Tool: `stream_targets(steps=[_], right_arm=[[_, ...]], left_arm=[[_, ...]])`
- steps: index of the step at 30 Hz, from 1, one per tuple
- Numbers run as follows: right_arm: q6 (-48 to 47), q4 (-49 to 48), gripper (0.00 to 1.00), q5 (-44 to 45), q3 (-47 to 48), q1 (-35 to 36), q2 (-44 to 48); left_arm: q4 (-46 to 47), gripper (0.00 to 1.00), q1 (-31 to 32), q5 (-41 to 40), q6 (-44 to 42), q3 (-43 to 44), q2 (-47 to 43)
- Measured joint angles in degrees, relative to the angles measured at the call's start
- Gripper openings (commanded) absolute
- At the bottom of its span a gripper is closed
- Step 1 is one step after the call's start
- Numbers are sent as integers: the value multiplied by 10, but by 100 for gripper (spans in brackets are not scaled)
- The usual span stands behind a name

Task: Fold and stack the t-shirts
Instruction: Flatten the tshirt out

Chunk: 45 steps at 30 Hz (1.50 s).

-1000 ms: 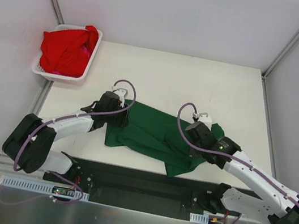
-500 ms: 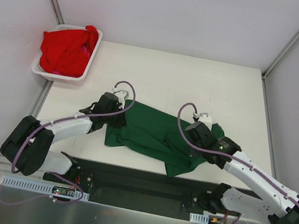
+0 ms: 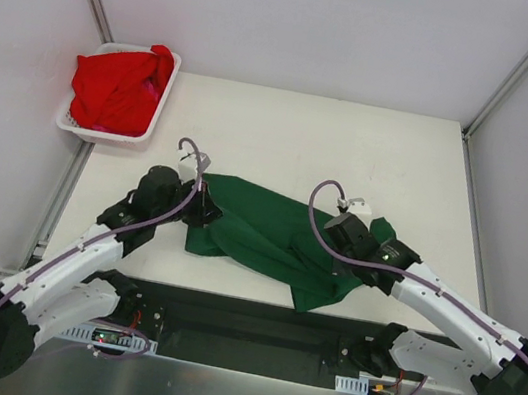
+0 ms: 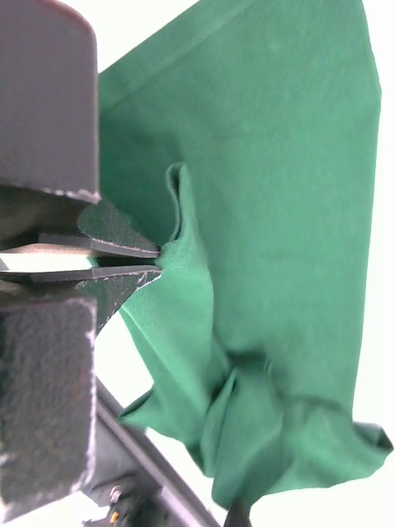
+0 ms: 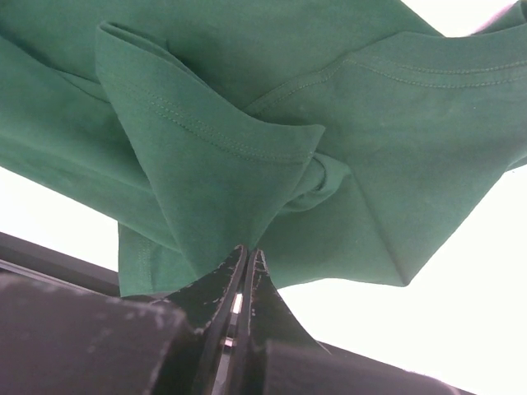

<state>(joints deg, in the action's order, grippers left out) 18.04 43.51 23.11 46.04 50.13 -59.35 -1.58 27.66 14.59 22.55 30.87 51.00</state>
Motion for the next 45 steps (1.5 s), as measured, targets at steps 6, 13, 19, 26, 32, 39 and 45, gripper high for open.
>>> stream_targets(steps=[6, 13, 19, 26, 32, 39, 45], right_arm=[[-1, -10, 1, -1, 0, 0, -17], [-2, -13, 1, -3, 0, 0, -27], [-3, -13, 1, -6, 0, 0, -33], [-3, -16, 1, -9, 0, 0, -37], [-3, -18, 1, -11, 4, 0, -38], [-3, -18, 1, -14, 4, 0, -38], [-5, -18, 1, -16, 5, 0, -38]], left_arm=[[-69, 0, 1, 63, 47, -39, -102], [-116, 0, 50, 122, 162, -111, -177], [-123, 45, 88, 141, 245, -151, -190], [-137, 88, 146, 151, 292, -158, -123], [-145, 88, 155, 123, 289, -125, -120], [-179, 86, 155, 52, 276, -80, -161], [-237, 83, 155, -33, 269, -35, -173]])
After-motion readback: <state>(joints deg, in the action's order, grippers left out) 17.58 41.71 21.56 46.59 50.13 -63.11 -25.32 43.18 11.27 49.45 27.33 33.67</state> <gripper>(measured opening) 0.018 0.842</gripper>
